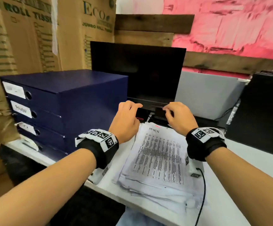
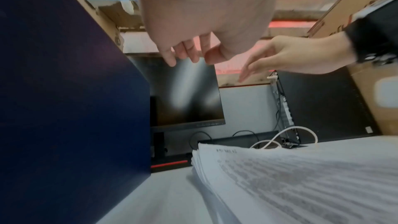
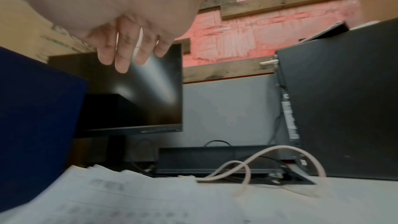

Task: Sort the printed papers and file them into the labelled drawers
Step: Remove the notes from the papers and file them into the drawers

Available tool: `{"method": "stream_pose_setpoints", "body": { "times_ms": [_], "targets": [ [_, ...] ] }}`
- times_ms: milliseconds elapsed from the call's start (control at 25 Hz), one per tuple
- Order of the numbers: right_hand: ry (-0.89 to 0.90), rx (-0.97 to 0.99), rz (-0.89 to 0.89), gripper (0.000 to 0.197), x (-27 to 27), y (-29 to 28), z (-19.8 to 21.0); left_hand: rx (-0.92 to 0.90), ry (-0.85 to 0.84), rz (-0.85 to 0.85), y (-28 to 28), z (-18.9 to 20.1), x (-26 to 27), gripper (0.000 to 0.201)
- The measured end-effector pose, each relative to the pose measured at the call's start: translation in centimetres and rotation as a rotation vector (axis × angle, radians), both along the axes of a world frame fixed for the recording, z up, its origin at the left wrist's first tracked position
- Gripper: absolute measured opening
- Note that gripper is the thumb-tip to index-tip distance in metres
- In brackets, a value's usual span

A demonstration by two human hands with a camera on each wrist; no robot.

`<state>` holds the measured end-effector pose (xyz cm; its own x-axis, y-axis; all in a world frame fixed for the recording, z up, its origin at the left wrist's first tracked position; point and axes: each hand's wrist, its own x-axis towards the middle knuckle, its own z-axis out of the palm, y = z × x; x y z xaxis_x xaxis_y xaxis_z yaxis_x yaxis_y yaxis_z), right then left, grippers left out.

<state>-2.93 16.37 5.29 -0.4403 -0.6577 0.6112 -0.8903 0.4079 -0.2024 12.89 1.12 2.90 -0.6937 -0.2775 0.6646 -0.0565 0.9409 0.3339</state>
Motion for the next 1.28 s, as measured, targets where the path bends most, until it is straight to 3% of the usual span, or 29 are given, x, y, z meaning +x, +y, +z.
{"method": "stream_pose_setpoints", "body": {
  "times_ms": [200, 520, 680, 840, 1080, 1200, 1280],
  "targets": [
    [0.025, 0.055, -0.120, 0.025, -2.9, 1.7, -1.5, 0.067, -0.114, 0.047, -1.6, -2.9, -5.0, 0.041],
    [0.019, -0.019, -0.158, 0.023, -2.9, -3.8, -3.7, 0.045, -0.125, 0.111, -3.1, -6.2, -9.9, 0.033],
    [-0.133, 0.225, -0.157, 0.025, -3.4, -4.7, -8.0, 0.146, -0.294, 0.153, -4.1, -8.5, -10.1, 0.040],
    [-0.380, 0.498, -0.258, 0.045, -4.3, -4.7, -10.1, 0.181, -0.431, 0.140, -4.3, -8.7, -10.3, 0.039],
    [-0.316, 0.420, -0.290, 0.037, -4.5, -4.7, -9.6, 0.151, -0.316, 0.103, -4.5, -9.0, -10.5, 0.042],
    [-0.280, 0.357, -0.311, 0.033, -4.3, -4.8, -9.3, 0.148, -0.257, 0.048, -4.6, -8.9, -10.5, 0.028],
    [-0.306, 0.319, -0.311, 0.039, -4.3, -4.8, -9.2, 0.118, -0.252, 0.018, -4.5, -8.7, -10.4, 0.019]
  ]
}}
